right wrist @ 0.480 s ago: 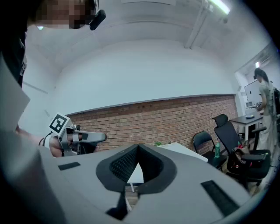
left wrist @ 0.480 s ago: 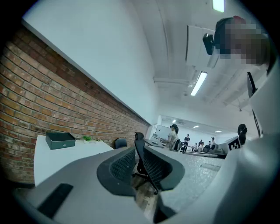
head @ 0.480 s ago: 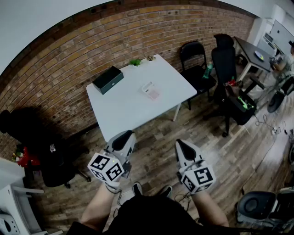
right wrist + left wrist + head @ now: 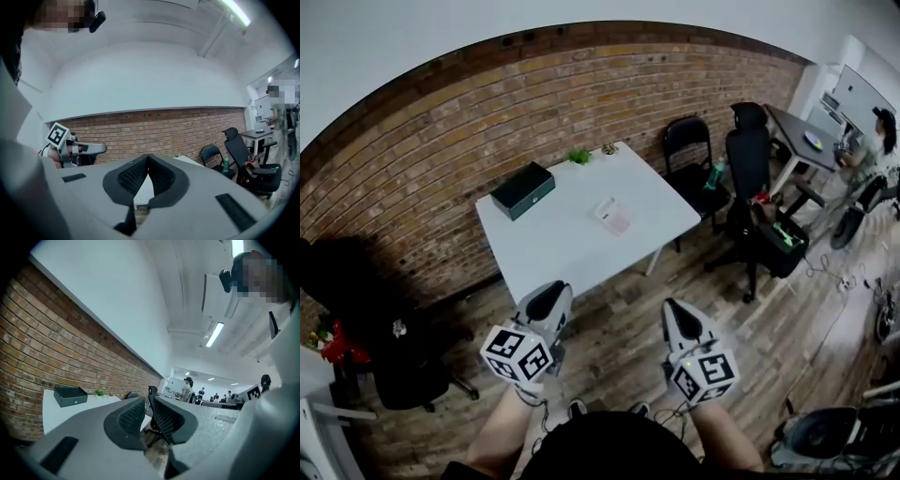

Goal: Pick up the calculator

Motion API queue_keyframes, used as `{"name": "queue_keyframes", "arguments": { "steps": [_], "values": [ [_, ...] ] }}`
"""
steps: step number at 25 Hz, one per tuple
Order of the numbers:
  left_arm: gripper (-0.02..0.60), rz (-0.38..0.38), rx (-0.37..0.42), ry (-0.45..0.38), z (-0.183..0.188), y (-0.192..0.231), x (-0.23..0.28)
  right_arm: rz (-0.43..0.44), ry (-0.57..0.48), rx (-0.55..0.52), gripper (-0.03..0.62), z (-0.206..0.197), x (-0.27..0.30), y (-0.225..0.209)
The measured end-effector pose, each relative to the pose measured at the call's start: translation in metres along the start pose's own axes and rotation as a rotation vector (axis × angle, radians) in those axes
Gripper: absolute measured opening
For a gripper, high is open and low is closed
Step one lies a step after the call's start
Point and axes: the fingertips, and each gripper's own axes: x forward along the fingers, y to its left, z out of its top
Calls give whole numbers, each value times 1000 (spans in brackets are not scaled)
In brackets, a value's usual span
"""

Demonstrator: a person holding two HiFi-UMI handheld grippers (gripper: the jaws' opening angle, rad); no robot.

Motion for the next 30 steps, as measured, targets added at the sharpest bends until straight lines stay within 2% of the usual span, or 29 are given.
{"name": "queue_keyframes", "arguments": {
  "steps": [1, 2, 3, 5, 7, 13, 20, 24, 30],
  "values": [
    [55, 1, -3, -9, 4, 8, -2, -24, -7, 2, 8, 3, 4, -2],
    [57, 1, -7, -18, 7, 17, -5, -41, -14, -3, 40, 5, 7, -2],
    [83, 2, -12, -23, 10, 25, -7, -52, -22, -16, 96, 9, 12, -1],
    [184, 1, -25, -19, 11, 42, -8, -66, -33, -59, 216, 17, 21, 4],
    [232, -11, -37, -5, 9, 58, -8, -81, -33, -87, 244, 22, 31, 9],
    [239, -59, -78, 19, -1, 85, 2, -123, -1, -86, 241, 19, 54, 10],
    [239, -40, -112, 37, -13, 101, 36, -94, 4, -65, 230, 10, 89, -21],
    [239, -8, -118, 53, -13, 96, 68, -45, 3, -4, 227, -3, 114, -51],
    [238, 74, -94, 35, 7, 88, 129, 35, -10, 32, 221, 13, 147, -112]
  ]
}}
